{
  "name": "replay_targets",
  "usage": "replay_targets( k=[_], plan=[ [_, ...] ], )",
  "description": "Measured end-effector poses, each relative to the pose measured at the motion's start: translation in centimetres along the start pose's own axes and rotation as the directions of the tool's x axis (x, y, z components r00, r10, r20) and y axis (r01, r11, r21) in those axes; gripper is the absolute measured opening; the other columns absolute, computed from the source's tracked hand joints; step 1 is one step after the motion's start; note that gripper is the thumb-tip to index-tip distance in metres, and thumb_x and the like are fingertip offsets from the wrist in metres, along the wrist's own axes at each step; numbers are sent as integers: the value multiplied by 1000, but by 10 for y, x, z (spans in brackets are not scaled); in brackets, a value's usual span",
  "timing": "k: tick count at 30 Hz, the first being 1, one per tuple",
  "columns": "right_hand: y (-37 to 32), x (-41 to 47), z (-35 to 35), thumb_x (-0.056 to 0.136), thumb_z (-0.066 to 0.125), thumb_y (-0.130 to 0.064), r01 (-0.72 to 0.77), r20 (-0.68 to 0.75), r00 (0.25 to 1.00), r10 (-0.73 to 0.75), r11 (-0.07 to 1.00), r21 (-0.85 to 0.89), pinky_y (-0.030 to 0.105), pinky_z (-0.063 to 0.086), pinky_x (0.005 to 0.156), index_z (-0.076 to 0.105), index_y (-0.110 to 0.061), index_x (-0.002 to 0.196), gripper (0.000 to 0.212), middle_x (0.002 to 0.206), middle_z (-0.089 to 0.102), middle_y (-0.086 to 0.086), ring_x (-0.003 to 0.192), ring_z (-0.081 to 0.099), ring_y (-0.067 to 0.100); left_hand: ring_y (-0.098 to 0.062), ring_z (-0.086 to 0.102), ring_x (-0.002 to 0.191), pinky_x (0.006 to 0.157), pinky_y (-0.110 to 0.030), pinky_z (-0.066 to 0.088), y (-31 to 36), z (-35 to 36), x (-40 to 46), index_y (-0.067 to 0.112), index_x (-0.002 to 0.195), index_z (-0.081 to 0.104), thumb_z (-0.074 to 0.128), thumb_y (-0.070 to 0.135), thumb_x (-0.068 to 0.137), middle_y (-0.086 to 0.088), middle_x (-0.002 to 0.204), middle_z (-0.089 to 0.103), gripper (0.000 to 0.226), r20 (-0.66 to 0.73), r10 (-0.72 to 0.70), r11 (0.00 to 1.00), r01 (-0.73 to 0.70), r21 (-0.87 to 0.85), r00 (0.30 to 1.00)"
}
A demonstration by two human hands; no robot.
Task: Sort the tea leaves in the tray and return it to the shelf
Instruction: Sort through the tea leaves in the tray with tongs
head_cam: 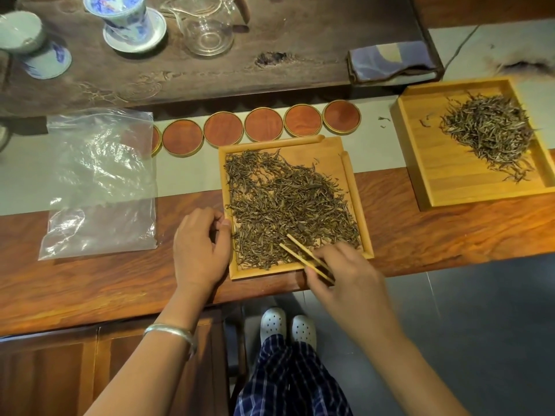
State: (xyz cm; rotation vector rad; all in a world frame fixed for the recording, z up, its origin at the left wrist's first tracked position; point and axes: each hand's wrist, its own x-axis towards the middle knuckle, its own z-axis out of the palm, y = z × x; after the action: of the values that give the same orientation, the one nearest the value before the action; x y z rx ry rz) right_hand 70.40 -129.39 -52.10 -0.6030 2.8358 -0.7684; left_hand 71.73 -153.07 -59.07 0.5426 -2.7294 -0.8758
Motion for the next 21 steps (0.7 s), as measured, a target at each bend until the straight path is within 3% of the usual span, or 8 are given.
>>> replay_targets(
  k=[4, 7, 11, 14, 21],
  plan=[
    [12, -8, -6, 83, 68, -24, -69, -36, 997, 70, 997, 21, 29, 51, 58, 65, -16, 96, 16, 89, 61, -5, 73, 60, 14, -21, 43, 71, 62, -36, 32, 0, 0, 0, 12, 78, 52, 47, 30, 89, -1, 73, 48, 22, -2, 5, 1000, -5, 0, 1000],
    [9, -4, -6, 82, 68, -24, -38, -60, 997, 39, 999, 17, 28, 50, 57, 65, -15, 95, 16, 88, 61, -4, 71, 60, 15, -21, 43, 71, 62, -36, 32, -1, 0, 0, 12, 78, 53, 48, 28, 88, -2, 74, 49, 20, 0, 4, 1000, -4, 11, 1000],
    [-3, 5, 0, 83, 68, -25, 20, -8, 1000, -21, 998, -56, 27, 52, 54, 64, -14, 93, 15, 86, 60, -3, 70, 59, 14, -18, 42, 72, 62, -33, 29, -1, 0, 0, 14, 78, 52, 49, 27, 88, 2, 74, 49, 17, -4, 0, 1000, 0, 4, 1000],
    [3, 4, -2, 84, 67, -25, -19, 8, 1000, 19, 998, -67, 30, 52, 53, 65, -13, 96, 17, 87, 61, -2, 70, 60, 16, -14, 39, 71, 62, -31, 25, -1, 0, -1, 17, 77, 51, 48, 29, 88, 5, 73, 46, 16, -10, 3, 1000, -3, 1, 1000],
    [1, 34, -18, 85, 67, -25, -48, -113, 993, 41, 997, -57, 27, 44, 48, 64, -14, 93, 14, 84, 60, -1, 65, 57, 18, -15, 39, 70, 62, -31, 26, -2, 2, -1, 17, 78, 51, 47, 30, 88, 4, 72, 47, 17, -13, 6, 1000, -6, -2, 1000]
  ],
)
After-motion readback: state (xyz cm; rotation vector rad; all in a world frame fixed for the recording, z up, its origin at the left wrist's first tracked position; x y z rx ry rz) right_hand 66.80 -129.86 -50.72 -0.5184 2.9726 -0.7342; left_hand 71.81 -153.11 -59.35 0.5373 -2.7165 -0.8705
